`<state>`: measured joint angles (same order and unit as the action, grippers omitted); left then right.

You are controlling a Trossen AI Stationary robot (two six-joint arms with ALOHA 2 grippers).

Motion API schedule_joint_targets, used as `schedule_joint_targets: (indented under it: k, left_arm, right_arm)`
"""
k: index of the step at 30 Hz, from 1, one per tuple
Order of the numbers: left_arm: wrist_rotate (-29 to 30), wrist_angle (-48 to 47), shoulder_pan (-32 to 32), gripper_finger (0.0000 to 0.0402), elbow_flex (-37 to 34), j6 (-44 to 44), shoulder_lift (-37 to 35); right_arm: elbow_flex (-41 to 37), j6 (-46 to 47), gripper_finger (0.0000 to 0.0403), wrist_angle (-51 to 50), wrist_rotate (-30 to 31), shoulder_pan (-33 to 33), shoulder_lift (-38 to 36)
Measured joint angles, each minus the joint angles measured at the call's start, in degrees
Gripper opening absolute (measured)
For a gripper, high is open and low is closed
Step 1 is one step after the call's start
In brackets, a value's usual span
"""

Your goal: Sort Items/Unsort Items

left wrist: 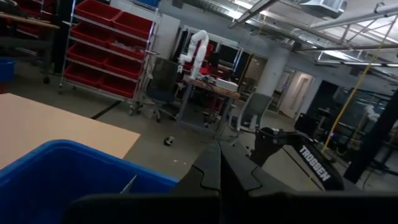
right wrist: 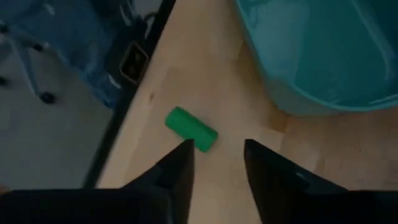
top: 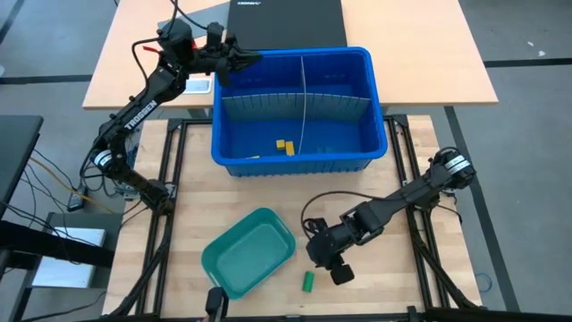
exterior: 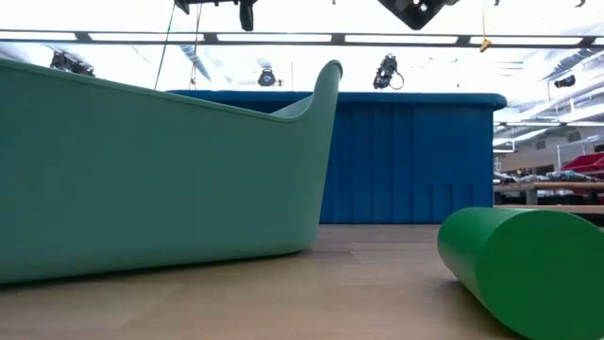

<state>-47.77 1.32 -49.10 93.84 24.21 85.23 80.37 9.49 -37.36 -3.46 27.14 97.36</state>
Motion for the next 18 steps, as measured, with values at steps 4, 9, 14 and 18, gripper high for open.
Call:
schedule_joint_targets:
  k: [4, 9, 14, 18]
  left_arm:
    - [-1.2, 0.0, 0.0, 0.0001, 0.0, 0.0, 0.0]
    - [-2.4, -0.3, 0.0, 0.0001, 0.0, 0.1, 0.0]
    - [-2.4, -1.7, 0.0, 0.0001, 0.0, -0.2, 0.0]
    - [-2.4, -2.9, 0.0, 0.0001, 0.0, -1.5, 0.0]
  right_arm:
    - [-3.0, -4.4, 0.0192, 7.9, -1.5, 0.0, 0.7]
    - [-2.9, -5.8, 0.0232, 12.2, -4.0, 0.9, 5.6]
    - [-2.4, -10.1, 0.0245, 12.5, -4.2, 2.6, 10.9]
    - [-2.4, -12.0, 0.0244, 13.2, -4.0, 3.3, 14.5]
